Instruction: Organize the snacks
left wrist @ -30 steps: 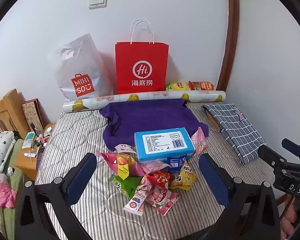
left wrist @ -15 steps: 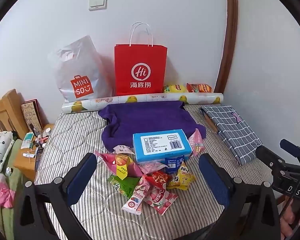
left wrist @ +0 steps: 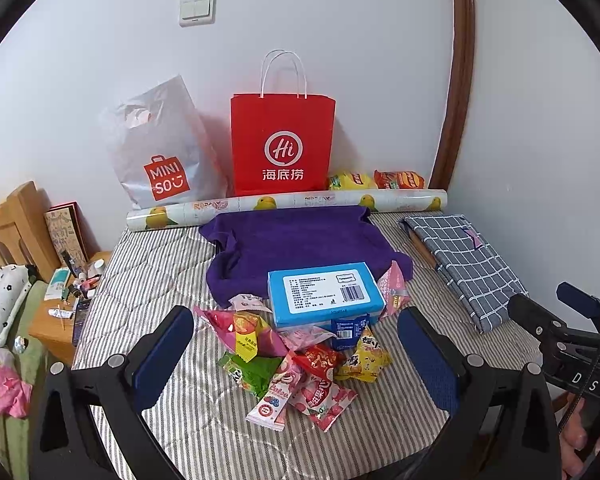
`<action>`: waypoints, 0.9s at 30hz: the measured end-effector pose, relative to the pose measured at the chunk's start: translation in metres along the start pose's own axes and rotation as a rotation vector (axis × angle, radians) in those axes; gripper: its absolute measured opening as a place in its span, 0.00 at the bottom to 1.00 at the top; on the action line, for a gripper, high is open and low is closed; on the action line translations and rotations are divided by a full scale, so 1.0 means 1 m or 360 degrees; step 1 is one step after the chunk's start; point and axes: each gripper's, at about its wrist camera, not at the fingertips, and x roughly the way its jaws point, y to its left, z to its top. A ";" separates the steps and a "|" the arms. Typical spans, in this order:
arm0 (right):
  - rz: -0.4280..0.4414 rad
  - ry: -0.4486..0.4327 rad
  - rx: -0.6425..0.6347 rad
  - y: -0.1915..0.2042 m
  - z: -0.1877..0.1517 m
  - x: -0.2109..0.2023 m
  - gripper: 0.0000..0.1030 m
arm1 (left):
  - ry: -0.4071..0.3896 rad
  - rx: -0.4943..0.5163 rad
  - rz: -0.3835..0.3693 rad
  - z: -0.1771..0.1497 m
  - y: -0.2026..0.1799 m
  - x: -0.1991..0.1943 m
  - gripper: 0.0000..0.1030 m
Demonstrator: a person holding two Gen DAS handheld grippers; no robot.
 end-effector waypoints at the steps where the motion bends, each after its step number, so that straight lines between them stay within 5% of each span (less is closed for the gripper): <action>1: 0.0000 -0.0001 0.0000 0.000 0.000 0.000 1.00 | -0.0001 -0.0001 -0.0001 0.000 0.000 -0.001 1.00; 27: 0.0016 -0.0015 0.0013 0.004 -0.001 -0.005 1.00 | -0.0010 -0.0001 0.0001 0.000 0.002 -0.004 1.00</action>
